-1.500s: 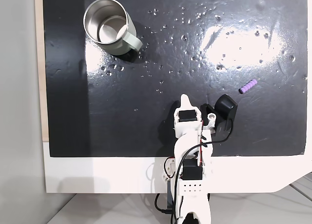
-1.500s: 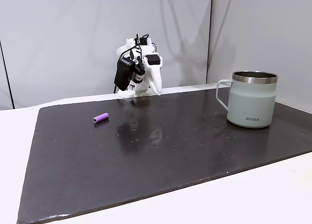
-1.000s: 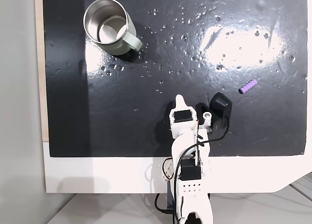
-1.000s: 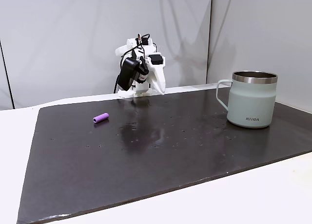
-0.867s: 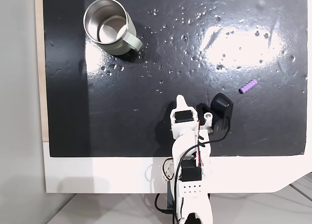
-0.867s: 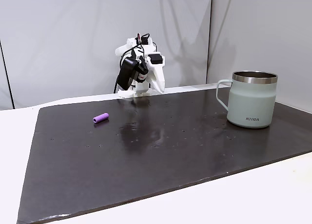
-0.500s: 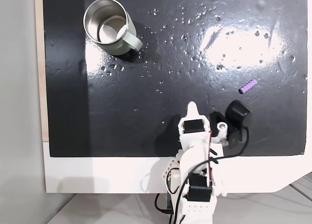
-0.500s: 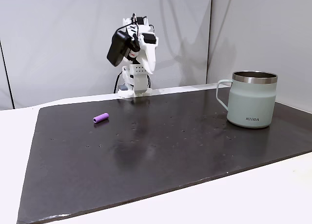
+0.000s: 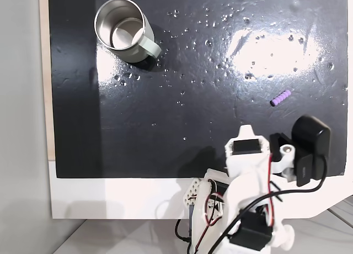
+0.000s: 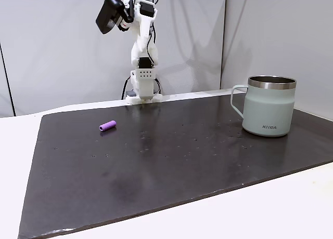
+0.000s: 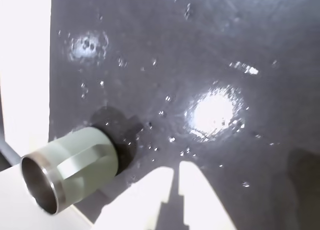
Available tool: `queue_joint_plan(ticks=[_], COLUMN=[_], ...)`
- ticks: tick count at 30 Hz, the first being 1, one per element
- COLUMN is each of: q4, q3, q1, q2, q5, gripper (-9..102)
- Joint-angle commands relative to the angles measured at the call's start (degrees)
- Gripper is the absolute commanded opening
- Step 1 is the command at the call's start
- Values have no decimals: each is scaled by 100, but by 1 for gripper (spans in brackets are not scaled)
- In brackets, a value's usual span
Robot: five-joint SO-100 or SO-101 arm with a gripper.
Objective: Grasp a pengrip and put it in the cup.
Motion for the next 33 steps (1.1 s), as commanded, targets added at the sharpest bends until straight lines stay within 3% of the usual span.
queue_joint_plan(ticks=[1,9,24,33], q4=[44,-88,-396,-79], q3=[-686,-1644,-2610,-3507], q1=[466,1503,2232,2347], q2=[-580,-2303,-4614,-6021], q5=[-466,-1512,-2962,-2962], gripper=[5,7,22,26])
